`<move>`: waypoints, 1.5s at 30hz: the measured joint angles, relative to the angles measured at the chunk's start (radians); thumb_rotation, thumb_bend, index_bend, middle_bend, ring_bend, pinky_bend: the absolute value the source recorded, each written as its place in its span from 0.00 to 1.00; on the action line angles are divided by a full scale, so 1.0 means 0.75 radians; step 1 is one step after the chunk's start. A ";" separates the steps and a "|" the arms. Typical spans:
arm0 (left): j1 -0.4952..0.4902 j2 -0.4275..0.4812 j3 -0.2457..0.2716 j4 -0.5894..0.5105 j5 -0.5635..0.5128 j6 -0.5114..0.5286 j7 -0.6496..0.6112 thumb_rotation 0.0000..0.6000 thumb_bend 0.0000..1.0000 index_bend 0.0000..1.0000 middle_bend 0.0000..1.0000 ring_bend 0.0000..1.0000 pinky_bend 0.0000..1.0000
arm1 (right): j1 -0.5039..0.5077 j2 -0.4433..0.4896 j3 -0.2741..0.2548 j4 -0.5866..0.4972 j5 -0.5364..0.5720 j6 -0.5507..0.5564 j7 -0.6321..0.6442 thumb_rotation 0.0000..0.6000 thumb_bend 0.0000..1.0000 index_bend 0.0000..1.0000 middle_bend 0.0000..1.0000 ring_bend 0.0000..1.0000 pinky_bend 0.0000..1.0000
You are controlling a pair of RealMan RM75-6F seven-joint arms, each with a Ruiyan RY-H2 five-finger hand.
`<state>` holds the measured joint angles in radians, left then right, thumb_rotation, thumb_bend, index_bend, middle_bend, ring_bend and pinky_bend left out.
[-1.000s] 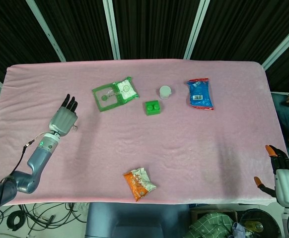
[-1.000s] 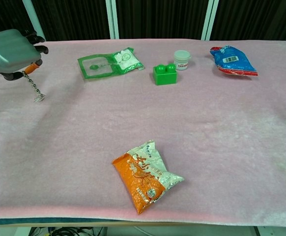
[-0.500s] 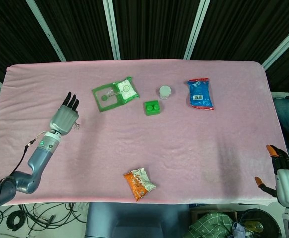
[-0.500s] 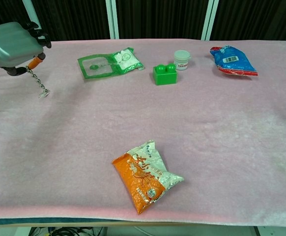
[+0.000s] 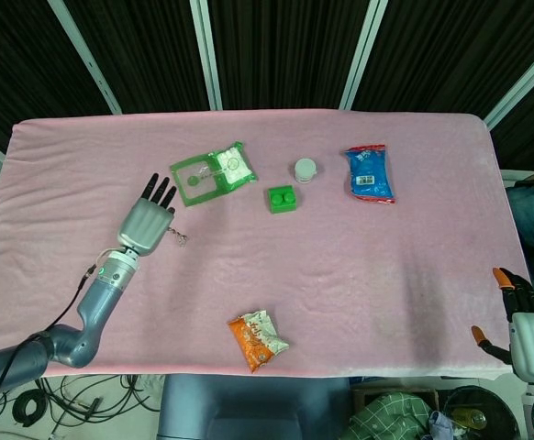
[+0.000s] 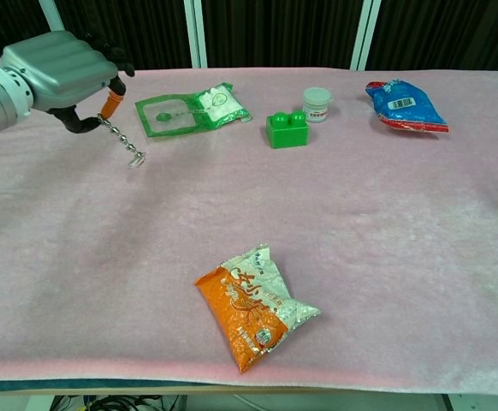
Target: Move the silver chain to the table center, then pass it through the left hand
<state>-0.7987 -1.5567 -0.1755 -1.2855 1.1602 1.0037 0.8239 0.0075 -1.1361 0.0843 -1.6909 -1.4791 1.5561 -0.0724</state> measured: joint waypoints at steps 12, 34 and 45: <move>-0.096 -0.223 -0.083 0.031 -0.070 0.006 -0.021 1.00 0.42 0.61 0.14 0.00 0.00 | -0.001 0.000 0.002 0.002 0.002 0.003 0.000 1.00 0.15 0.05 0.07 0.09 0.21; -0.226 -0.497 -0.154 0.222 -0.160 -0.054 -0.129 1.00 0.42 0.59 0.12 0.00 0.00 | -0.001 0.001 0.002 0.000 0.001 0.004 -0.007 1.00 0.15 0.05 0.07 0.09 0.21; -0.209 -0.448 -0.132 0.125 -0.287 -0.085 -0.015 1.00 0.19 0.23 0.03 0.00 0.00 | -0.006 0.008 0.003 -0.009 -0.007 0.016 -0.003 1.00 0.15 0.05 0.07 0.09 0.21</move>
<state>-0.9552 -1.8925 -0.2744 -1.1914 0.9446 0.9396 0.8126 0.0031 -1.1302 0.0863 -1.6973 -1.4841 1.5683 -0.0748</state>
